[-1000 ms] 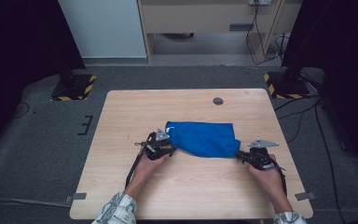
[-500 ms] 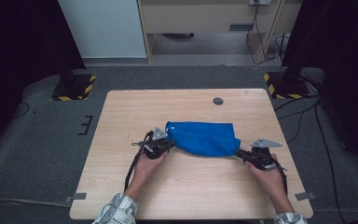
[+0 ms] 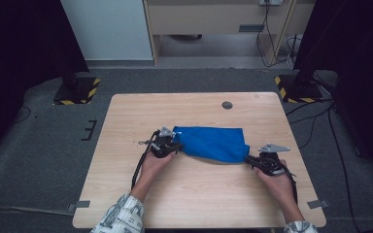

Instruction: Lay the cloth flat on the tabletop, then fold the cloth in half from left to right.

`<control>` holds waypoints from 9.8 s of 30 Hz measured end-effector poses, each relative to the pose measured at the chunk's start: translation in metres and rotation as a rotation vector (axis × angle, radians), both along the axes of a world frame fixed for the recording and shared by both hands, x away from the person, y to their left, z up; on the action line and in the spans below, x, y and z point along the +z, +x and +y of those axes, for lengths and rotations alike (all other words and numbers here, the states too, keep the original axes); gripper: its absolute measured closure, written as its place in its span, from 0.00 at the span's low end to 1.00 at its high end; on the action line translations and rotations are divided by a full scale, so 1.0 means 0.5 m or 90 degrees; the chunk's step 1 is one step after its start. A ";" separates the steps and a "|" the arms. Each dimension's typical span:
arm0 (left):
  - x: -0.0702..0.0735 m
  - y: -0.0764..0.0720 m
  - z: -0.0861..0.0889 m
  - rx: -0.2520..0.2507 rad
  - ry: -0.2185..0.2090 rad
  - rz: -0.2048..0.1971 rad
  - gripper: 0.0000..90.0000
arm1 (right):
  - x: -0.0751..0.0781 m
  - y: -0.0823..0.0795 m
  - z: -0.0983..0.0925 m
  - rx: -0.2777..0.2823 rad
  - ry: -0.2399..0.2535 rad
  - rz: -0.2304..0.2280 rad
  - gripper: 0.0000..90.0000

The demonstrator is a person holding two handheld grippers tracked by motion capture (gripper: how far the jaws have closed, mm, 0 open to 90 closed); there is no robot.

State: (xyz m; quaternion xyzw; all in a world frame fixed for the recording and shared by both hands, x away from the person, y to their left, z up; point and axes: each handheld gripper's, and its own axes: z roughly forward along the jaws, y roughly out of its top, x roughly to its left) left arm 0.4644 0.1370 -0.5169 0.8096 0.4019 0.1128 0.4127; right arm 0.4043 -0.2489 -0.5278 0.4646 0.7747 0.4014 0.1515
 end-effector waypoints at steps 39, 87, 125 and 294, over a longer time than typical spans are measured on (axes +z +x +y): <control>0.036 -0.125 0.000 -0.031 0.031 -0.043 0.92 | 0.037 -0.087 0.001 0.022 0.012 -0.019 0.93; 0.044 -0.262 0.055 0.004 0.096 -0.022 0.37 | 0.060 -0.214 -0.018 0.017 -0.069 -0.008 0.36; 0.054 -0.134 0.078 -0.013 -0.009 -0.066 0.04 | 0.059 -0.075 0.102 0.085 -0.031 -0.065 0.08; 0.090 0.128 0.083 0.063 0.050 -0.043 0.99 | 0.061 -0.196 0.515 0.280 -0.035 -0.092 0.98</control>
